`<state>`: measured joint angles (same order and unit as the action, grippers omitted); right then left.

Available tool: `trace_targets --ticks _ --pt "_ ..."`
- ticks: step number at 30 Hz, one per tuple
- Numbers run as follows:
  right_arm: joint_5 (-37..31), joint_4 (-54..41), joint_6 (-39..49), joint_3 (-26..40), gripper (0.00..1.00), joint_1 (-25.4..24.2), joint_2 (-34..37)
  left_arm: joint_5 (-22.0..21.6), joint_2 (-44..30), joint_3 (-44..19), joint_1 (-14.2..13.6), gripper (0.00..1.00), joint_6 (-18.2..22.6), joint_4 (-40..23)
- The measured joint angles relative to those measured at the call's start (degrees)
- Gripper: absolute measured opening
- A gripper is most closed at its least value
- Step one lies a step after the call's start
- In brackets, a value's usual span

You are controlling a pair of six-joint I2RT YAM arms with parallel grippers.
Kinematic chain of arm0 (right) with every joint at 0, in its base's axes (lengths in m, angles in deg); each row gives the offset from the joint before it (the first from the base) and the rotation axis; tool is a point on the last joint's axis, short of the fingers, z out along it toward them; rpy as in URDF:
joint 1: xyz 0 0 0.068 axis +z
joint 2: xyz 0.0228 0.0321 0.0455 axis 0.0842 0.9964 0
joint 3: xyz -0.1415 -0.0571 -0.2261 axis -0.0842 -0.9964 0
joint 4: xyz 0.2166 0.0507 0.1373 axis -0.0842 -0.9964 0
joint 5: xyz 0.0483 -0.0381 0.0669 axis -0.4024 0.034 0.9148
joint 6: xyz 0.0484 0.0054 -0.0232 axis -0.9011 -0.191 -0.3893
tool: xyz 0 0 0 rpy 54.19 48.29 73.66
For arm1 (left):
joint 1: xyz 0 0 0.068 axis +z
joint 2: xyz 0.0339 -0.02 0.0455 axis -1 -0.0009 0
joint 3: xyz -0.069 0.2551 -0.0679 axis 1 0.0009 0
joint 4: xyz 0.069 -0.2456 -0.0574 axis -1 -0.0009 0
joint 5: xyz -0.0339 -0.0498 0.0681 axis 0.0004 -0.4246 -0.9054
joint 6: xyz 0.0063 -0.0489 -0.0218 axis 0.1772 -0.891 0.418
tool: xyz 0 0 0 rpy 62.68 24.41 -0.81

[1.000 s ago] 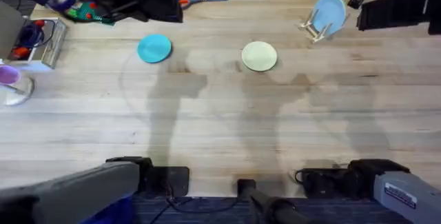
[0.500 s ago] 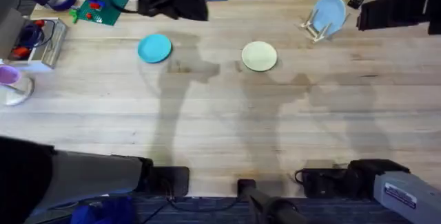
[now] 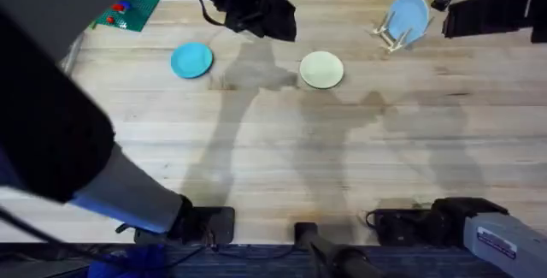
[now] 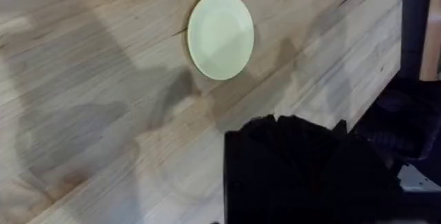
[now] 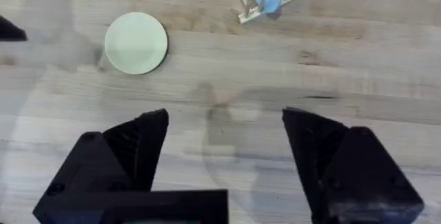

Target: Pick up the plates from the table one by one and place each into a slot on the dish rack.

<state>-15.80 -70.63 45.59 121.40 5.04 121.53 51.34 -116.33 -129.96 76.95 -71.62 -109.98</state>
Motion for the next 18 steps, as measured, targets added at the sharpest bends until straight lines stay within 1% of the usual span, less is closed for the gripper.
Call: trace_targets --ticks 8,12,18 --pt "0.0 0.0 0.0 0.0 0.995 0.0 0.0 3.1 -5.3 0.0 -0.1 0.042 -0.2 3.4" --pt "0.0 0.0 0.0 0.0 0.995 0.0 0.0 4.3 -6.6 0.0 -0.1 0.042 -0.4 3.9" --pt "0.0 0.0 0.0 0.0 0.995 0.0 0.0 7.3 -9.0 0.0 -0.1 0.042 -0.4 4.8"
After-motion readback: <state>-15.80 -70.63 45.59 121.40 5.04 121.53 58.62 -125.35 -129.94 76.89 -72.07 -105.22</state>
